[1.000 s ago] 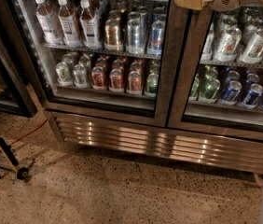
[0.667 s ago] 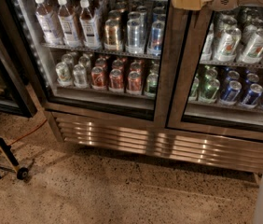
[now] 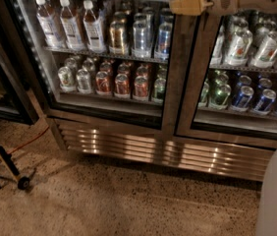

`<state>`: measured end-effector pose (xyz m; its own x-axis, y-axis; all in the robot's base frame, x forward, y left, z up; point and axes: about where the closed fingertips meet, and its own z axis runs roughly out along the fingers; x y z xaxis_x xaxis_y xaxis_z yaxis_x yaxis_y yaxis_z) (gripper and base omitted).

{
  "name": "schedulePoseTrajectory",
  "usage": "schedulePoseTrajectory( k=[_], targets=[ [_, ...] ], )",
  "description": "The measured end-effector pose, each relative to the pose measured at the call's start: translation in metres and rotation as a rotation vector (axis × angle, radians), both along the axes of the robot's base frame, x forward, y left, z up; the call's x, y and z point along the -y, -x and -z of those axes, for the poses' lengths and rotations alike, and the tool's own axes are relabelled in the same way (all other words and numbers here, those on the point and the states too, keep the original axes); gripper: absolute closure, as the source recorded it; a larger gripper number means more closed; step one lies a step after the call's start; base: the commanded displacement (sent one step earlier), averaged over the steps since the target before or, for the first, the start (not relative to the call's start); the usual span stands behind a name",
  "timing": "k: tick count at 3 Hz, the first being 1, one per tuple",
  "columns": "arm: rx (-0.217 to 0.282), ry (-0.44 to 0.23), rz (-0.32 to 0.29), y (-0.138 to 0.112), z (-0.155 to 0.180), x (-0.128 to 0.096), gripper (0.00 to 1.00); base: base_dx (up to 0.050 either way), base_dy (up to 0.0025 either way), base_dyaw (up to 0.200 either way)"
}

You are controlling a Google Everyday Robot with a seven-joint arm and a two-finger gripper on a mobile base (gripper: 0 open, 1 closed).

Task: Open left fridge door

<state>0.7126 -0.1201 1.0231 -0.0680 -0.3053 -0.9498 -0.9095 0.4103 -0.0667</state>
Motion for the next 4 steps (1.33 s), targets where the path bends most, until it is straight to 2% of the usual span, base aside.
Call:
schedulePoseTrajectory(
  k=[3,4],
  targets=[
    [0.0,0.002,-0.006,0.008,0.0,-0.004,1.0,0.0,0.0,0.0],
    [-0.003,0.009,0.012,0.017,0.003,-0.009,1.0,0.0,0.0,0.0]
  ],
)
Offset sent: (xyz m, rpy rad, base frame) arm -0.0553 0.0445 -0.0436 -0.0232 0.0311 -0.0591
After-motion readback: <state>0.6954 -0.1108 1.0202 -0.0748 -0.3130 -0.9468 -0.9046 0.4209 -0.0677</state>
